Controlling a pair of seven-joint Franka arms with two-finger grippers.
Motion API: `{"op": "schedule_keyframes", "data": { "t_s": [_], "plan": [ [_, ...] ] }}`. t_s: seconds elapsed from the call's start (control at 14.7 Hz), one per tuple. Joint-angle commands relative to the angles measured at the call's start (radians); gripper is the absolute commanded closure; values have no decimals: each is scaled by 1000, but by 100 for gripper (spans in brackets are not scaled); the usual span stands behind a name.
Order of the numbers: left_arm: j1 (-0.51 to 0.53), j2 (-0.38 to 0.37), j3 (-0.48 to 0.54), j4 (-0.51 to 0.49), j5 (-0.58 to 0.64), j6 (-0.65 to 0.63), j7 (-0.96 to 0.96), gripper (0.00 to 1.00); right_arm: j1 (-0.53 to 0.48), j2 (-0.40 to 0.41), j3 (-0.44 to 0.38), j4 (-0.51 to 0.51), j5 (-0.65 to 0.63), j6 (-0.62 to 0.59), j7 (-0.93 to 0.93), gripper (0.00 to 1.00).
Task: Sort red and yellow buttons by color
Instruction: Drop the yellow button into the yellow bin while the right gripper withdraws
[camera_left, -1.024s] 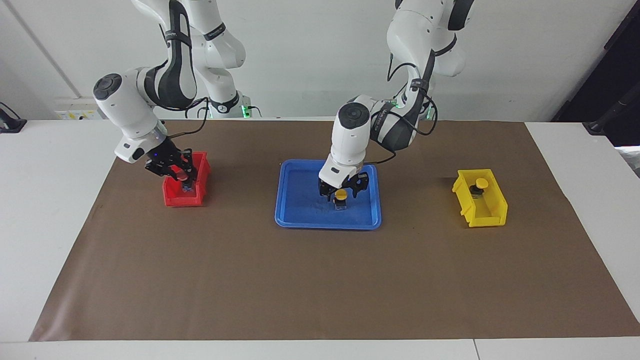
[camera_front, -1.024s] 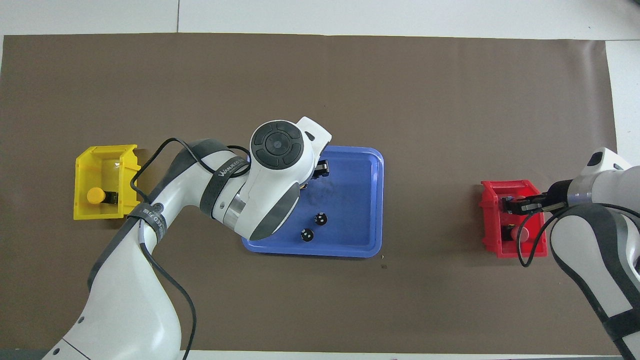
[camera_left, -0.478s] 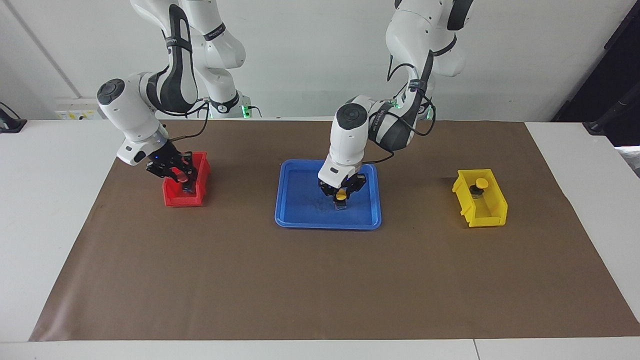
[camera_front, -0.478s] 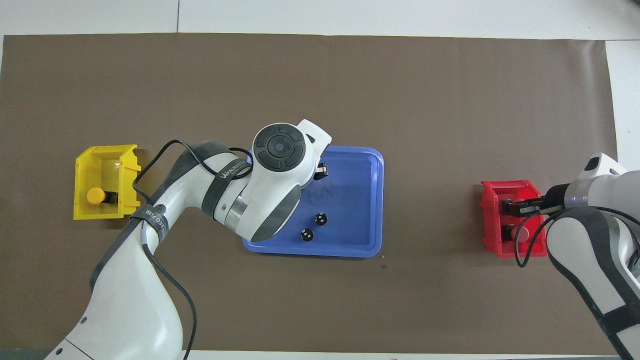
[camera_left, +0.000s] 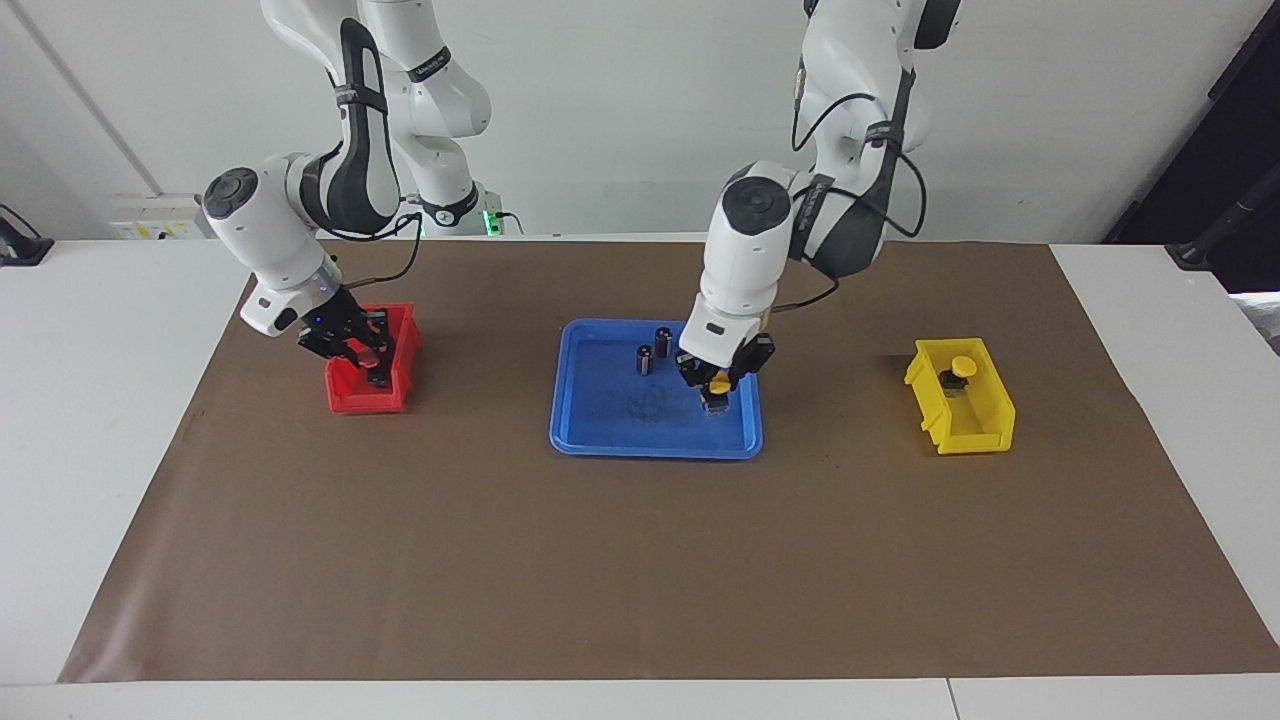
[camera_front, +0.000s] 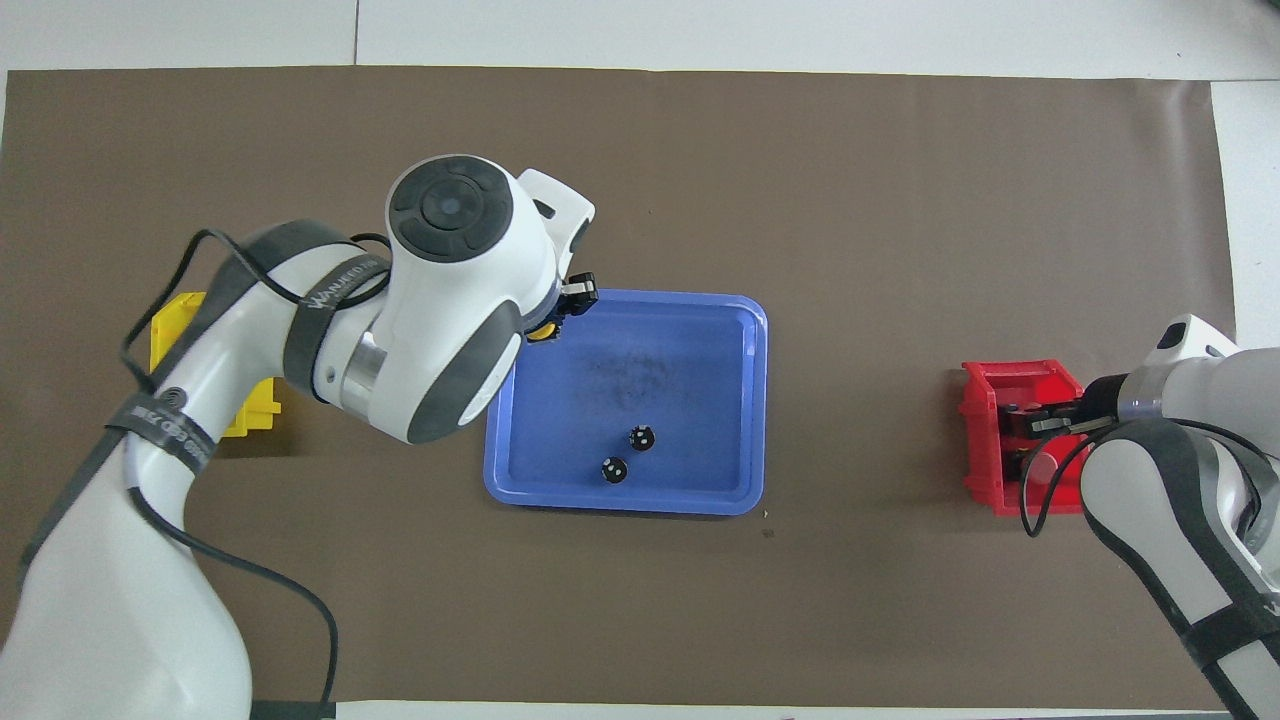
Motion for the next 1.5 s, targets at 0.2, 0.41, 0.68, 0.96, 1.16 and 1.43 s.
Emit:
{"op": "schedule_keyframes", "data": {
  "t_s": [0.2, 0.41, 0.68, 0.96, 1.16, 1.43],
  "plan": [
    [382, -29, -6, 3, 11, -53, 511, 99, -9, -1, 8, -7, 28, 10, -43, 44],
    [502, -30, -6, -20, 10, -16, 684, 99, -9, 28, 8, 89, 14, -83, -41, 33],
    [551, -75, -6, -142, 10, 30, 791, 99, -7, 42, 9, 242, -37, -234, -23, 22],
    [562, -130, -6, -302, 10, 159, 801, 99, -1, 39, 19, 405, -63, -385, 46, 0],
    [579, -119, -6, -324, 10, 182, 832, 99, -1, 42, 23, 561, -112, -520, 137, 0],
    [588, -89, -6, -357, 10, 271, 831, 99, -22, 123, 19, 826, -136, -709, 165, 0]
  ]
}}
